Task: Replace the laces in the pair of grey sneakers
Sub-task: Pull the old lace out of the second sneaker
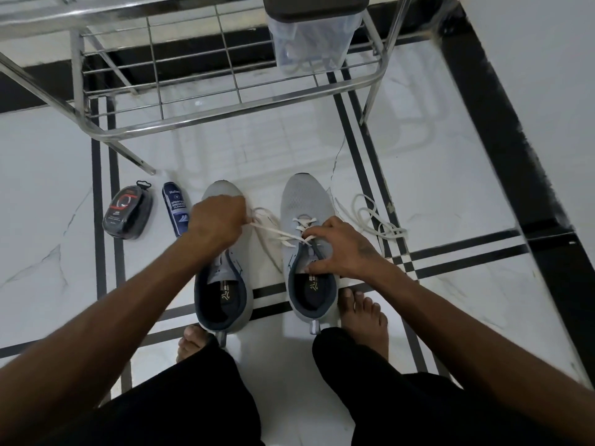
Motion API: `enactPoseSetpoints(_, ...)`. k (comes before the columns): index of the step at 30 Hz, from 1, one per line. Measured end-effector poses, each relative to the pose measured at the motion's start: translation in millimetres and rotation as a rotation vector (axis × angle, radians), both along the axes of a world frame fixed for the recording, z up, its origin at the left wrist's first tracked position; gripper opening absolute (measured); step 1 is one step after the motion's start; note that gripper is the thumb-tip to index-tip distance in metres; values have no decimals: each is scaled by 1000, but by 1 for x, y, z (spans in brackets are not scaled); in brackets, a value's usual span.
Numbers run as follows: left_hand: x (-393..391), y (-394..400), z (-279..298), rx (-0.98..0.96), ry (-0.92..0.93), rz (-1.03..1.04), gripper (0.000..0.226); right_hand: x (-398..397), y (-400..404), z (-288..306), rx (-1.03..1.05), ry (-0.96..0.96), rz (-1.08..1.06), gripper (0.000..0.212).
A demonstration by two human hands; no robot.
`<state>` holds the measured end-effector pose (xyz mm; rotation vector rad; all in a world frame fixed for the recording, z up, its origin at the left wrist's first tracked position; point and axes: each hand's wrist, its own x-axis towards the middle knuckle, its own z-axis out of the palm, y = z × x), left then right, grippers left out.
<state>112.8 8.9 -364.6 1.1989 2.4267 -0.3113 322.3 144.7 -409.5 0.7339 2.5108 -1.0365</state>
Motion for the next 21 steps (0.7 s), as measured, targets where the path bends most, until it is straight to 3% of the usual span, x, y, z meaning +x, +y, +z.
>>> enactPoseSetpoints(2, 8, 2, -3, 50, 39, -81, 16, -2, -2, 0, -9, -8, 16, 75)
enactPoseSetpoints(5, 44, 20, -5, 194, -75, -182, 33, -4, -5, -1, -12, -24, 15, 76)
enactPoseSetpoints(9, 70, 36, -12, 103, -212, -214, 24, -4, -4, -1, -6, -35, 29, 73)
enactPoseSetpoints(12, 59, 30, -15, 168, -274, -162, 8, -2, -4, -2, -3, -14, 25, 71)
enactPoseSetpoints(15, 31, 13, -14, 248, -251, 28, 8, 3, -4, -3, -7, -24, -4, 73)
enactPoseSetpoints(18, 26, 8, -13, 122, -276, 23, 23, 8, -4, -5, -2, 27, -75, 56)
enactPoseSetpoints(21, 50, 10, -12, 154, -388, -25, 72, 3, -7, -3, 11, 117, -80, 34)
